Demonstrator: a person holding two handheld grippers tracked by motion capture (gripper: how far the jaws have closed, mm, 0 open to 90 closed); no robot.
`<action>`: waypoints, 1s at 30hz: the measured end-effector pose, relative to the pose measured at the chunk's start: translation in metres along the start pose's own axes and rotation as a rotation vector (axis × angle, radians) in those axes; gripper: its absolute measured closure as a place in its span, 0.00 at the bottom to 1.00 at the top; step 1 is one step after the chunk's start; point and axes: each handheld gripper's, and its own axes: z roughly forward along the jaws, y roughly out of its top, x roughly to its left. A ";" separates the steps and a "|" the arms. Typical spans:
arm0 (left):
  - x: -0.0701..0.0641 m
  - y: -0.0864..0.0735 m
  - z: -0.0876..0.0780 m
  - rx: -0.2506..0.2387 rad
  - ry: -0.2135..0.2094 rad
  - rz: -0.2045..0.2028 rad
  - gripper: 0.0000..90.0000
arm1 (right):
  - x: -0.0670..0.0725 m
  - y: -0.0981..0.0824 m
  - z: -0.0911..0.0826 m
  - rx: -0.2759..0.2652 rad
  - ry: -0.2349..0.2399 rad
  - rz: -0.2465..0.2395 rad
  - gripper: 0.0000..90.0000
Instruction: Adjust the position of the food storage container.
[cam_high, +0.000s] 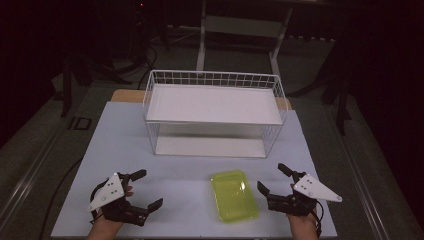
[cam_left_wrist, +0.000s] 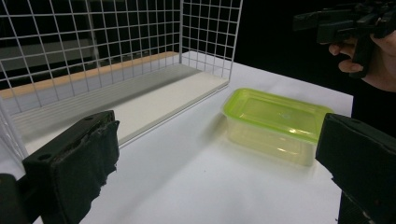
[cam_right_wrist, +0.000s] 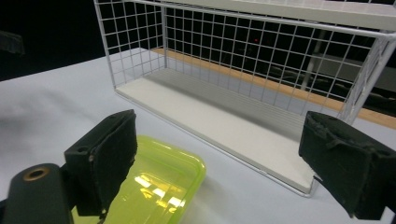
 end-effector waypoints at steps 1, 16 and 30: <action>0.000 0.000 0.000 -0.003 0.000 0.000 0.00 | 0.003 0.001 0.001 0.004 0.018 0.017 0.13; -0.001 0.002 -0.002 -0.021 -0.008 0.005 0.00 | 0.050 0.018 0.010 0.095 0.102 -0.048 0.35; -0.002 0.002 0.000 -0.012 -0.013 0.011 0.00 | 0.097 -0.015 0.034 0.347 0.258 0.049 1.00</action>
